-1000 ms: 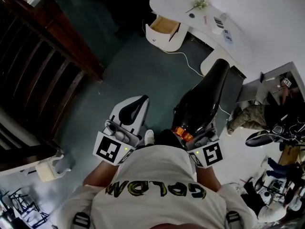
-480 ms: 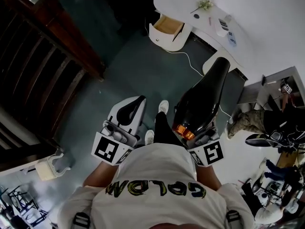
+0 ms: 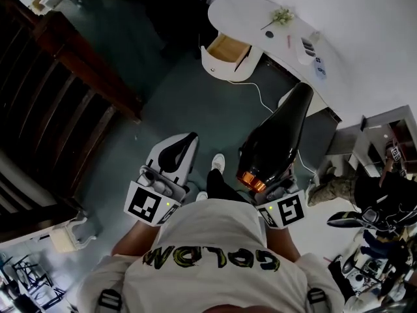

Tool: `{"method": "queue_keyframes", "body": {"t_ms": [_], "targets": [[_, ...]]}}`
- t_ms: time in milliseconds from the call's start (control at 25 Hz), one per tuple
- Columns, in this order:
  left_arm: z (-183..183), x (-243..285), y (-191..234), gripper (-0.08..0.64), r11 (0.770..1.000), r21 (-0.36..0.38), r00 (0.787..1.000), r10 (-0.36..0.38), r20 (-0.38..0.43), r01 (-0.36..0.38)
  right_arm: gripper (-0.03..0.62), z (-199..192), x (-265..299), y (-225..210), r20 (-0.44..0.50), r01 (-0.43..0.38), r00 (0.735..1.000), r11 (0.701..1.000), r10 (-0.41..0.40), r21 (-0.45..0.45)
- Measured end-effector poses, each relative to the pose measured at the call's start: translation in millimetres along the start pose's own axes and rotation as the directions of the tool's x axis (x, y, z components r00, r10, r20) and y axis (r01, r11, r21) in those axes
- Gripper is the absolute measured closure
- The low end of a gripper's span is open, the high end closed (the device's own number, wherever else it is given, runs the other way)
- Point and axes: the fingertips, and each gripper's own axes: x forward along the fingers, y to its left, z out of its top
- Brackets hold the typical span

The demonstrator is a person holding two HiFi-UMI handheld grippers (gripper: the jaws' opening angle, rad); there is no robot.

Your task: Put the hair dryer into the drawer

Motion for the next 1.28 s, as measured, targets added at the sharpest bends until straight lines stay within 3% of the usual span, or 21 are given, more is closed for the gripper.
{"method": "queue_keyframes", "body": {"t_ms": [360, 520, 960, 1280], "targets": [[0, 111, 23, 0.549, 0.996, 0.084, 0.999, 0.007, -0.041, -0.003, 0.351, 6, 42, -105, -0.001, -0.008, 1.000, 1.000, 0.008, -0.004], [-5, 146, 26, 0.549, 0.997, 0.078, 0.999, 0.003, -0.040, 0.000, 0.351, 1, 52, -139, -0.015, -0.012, 1.000, 1.000, 0.012, 0.000], [-10, 201, 47, 0.549, 0.997, 0.073, 0.999, -0.019, -0.039, 0.022, 0.351, -2, 87, -176, -0.025, -0.021, 0.999, 1.000, 0.021, 0.000], [-17, 241, 99, 0.549, 0.997, 0.078, 0.999, -0.026, -0.037, 0.029, 0.351, -15, 146, -203, -0.047, -0.026, 0.999, 1.000, 0.026, -0.012]]}}
